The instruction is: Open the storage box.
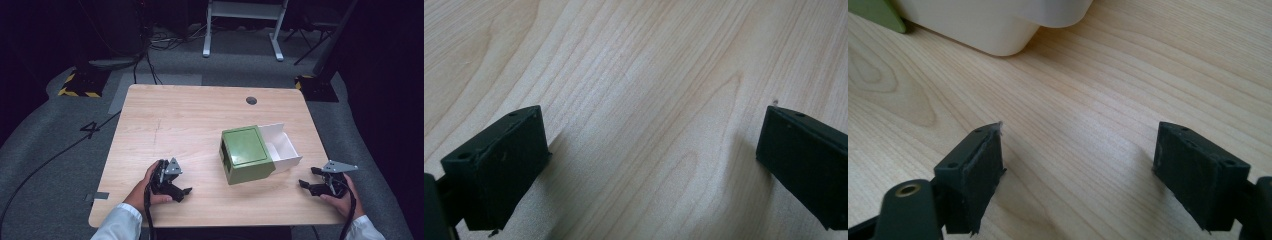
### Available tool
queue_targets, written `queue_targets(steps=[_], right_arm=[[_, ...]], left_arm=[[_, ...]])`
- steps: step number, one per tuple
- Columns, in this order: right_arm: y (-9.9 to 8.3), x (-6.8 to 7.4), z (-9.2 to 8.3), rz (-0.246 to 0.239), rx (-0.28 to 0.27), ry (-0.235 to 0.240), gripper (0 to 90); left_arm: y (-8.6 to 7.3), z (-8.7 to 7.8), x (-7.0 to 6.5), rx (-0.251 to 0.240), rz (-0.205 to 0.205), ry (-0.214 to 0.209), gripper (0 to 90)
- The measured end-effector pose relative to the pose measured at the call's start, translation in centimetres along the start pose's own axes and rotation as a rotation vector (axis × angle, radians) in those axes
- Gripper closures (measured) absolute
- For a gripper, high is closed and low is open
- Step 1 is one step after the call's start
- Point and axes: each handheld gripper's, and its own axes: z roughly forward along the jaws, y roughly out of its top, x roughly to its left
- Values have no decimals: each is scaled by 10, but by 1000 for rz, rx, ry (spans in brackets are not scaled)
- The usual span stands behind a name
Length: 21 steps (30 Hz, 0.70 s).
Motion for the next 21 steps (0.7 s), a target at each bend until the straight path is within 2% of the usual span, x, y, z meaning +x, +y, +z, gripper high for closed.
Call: queue_targets(steps=[3, 21], right_arm=[[-4, 1, -2, 7, -17, -6, 200], [-6, 1, -4, 25, -19, -19, 204]], left_arm=[[0, 0, 0, 0, 1, 0, 4], [0, 0, 0, -2, 2, -1, 4]])
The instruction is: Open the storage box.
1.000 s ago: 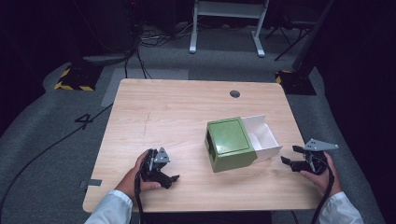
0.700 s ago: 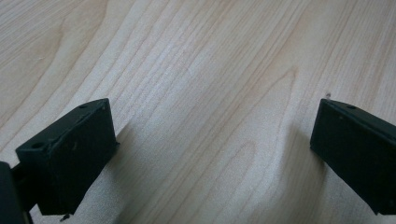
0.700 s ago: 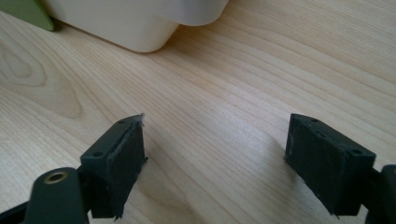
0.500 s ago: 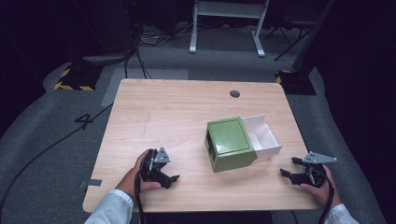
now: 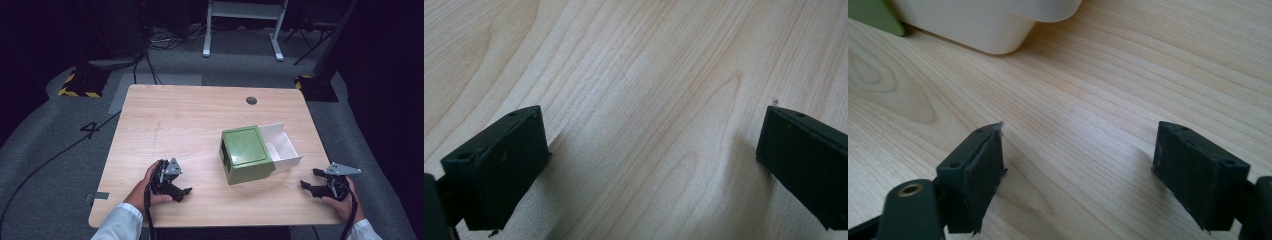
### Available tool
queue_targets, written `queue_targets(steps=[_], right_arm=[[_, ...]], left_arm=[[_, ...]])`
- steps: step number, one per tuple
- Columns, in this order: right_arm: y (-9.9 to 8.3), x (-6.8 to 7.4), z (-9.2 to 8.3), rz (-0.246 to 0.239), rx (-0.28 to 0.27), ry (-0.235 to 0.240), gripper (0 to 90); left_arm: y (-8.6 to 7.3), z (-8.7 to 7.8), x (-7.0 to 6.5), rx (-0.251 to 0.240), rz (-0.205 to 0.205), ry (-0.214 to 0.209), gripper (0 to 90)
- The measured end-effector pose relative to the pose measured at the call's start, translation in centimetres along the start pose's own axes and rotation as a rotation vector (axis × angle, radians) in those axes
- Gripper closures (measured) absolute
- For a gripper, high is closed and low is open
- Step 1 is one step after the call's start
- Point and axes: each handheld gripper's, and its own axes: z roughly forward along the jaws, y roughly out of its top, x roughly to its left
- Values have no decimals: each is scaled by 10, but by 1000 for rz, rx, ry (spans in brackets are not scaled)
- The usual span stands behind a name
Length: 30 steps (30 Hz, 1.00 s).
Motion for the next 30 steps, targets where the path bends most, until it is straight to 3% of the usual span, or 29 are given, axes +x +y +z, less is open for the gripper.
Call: queue_targets(steps=[30], right_arm=[[0, -2, 0, 28, -1, -30, 205]], left_arm=[[1, 1, 0, 0, -7, 5, 1]])
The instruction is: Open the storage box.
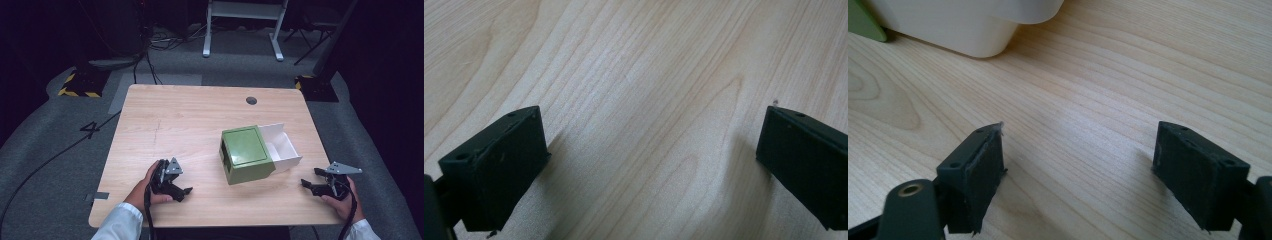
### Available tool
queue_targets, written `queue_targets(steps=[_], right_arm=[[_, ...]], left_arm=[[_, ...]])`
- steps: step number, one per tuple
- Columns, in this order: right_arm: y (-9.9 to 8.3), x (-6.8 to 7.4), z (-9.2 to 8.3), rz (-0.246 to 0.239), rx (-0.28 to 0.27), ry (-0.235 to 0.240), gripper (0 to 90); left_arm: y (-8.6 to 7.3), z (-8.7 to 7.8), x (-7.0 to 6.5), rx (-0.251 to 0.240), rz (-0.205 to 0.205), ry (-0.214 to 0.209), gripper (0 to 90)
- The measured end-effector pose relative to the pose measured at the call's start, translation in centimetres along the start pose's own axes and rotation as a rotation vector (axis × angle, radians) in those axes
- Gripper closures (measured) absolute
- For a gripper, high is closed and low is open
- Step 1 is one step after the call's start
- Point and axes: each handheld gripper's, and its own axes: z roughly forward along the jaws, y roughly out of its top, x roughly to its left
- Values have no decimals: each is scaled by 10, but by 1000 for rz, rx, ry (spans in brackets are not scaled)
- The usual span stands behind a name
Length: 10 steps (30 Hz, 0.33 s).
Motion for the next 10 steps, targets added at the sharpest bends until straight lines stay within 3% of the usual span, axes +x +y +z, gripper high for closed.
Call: queue_targets(steps=[10], right_arm=[[0, 0, 0, 4, -1, -6, 207]], left_arm=[[1, 1, 0, 1, -6, 6, 3]])
